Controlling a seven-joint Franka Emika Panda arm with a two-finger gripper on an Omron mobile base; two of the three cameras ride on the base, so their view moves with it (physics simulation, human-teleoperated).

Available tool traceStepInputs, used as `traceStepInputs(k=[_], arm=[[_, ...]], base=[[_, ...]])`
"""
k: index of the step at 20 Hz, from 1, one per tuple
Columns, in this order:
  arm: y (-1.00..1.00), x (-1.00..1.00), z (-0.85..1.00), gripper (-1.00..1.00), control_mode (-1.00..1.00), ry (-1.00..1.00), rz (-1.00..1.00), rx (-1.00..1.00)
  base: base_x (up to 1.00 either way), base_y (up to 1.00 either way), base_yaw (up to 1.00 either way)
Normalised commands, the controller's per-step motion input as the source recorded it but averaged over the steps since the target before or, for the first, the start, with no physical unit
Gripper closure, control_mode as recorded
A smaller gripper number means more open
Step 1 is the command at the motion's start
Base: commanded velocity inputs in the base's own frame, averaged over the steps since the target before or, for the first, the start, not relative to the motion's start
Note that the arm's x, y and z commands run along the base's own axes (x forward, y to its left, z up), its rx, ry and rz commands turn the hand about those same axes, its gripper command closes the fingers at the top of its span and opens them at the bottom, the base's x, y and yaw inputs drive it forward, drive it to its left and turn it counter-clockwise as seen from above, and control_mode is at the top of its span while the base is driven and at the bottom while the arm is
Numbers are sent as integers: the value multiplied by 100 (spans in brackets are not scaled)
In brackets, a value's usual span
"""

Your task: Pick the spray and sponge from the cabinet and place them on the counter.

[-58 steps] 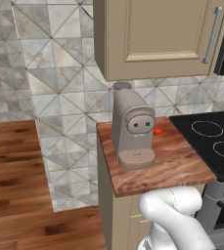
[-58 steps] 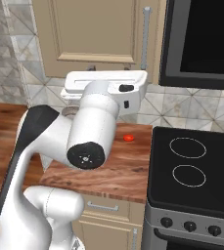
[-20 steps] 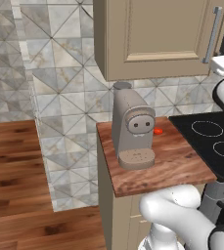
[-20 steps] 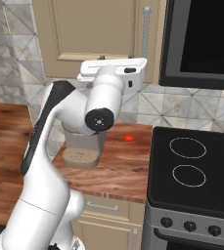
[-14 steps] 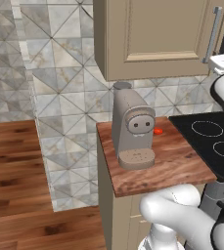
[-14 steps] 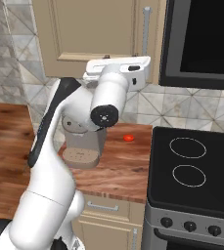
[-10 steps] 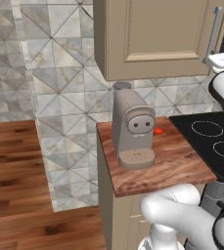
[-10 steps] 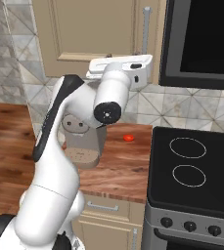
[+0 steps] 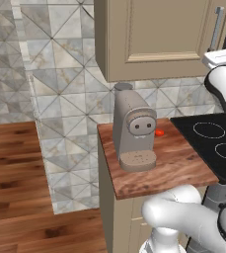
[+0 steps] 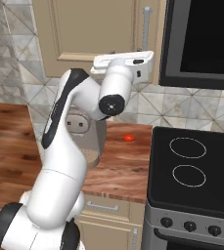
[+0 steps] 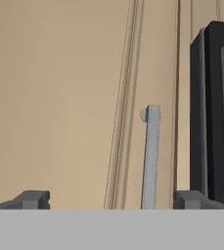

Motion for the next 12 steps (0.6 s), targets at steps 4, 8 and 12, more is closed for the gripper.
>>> traceStepInputs(k=[4, 8, 12], arm=[[-20, 22, 0, -100, -100, 0, 0, 0], [-24, 21, 0, -100, -100, 0, -1, 0], [-14, 23, 0, -100, -100, 0, 0, 0]], base=[[0, 0, 0], [0, 0, 0], [0, 0, 0]])
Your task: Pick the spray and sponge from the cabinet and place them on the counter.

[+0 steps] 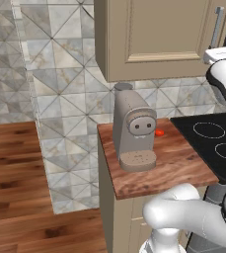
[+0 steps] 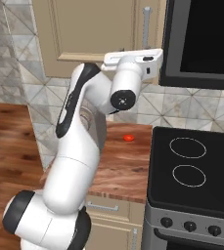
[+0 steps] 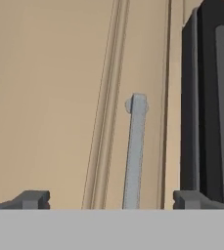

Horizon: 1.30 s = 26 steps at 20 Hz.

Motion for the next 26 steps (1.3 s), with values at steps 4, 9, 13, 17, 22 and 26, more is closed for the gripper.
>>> traceStepInputs(k=[4, 9, 13, 17, 22, 26], arm=[[-3, 26, 0, -100, -100, 0, 0, 0], [-1, 27, 0, -100, -100, 0, 0, 0], [-4, 32, 0, -100, -100, 0, 0, 0], [-12, 33, 0, -100, -100, 0, 0, 0], [-12, 31, 0, -100, -100, 0, 0, 0], [-12, 28, 0, -100, -100, 0, 0, 0]], base=[[0, 0, 0], [0, 0, 0], [0, 0, 0], [0, 0, 0], [0, 0, 0], [0, 0, 0]])
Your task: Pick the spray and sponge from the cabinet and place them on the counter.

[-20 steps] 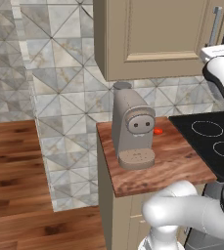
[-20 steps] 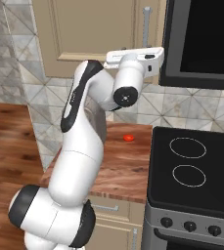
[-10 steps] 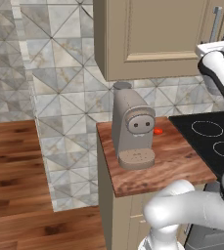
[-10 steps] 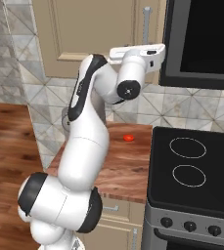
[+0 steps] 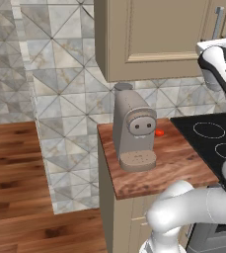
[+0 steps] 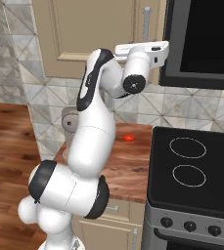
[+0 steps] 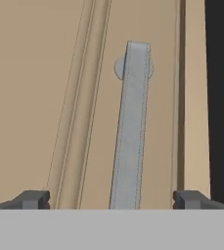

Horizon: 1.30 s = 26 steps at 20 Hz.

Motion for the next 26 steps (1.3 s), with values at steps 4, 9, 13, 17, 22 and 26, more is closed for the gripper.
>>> traceStepInputs(k=[4, 9, 13, 17, 22, 26], arm=[[-10, 27, 0, -100, -100, 0, 0, 0], [-2, 20, 0, -100, -100, 0, 0, 0], [0, 23, 0, -100, -100, 0, 0, 0], [0, 24, 0, 100, -100, 0, 0, 0], [0, 24, 0, 100, -100, 0, 0, 0], [2, 19, 0, 100, -100, 0, 0, 0]], base=[[0, 0, 0], [0, 0, 0], [0, 0, 0], [0, 0, 0], [0, 0, 0], [0, 0, 0]])
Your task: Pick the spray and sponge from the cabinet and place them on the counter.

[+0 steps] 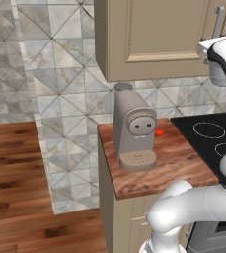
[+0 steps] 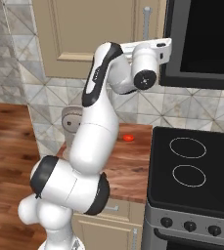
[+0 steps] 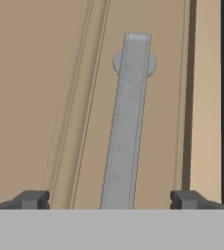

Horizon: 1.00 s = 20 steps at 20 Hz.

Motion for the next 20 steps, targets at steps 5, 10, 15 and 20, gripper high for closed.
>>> traceStepInputs(k=[5, 10, 15, 20], arm=[[2, 11, 0, 100, -100, 8, 0, -1], [2, 0, 0, 100, -100, 15, 0, -4], [0, 0, 0, 100, -100, 13, 0, -5], [-2, -8, 0, 100, -100, 14, 0, -5]], base=[[0, 0, 0], [0, 0, 0], [0, 0, 0], [0, 0, 0]])
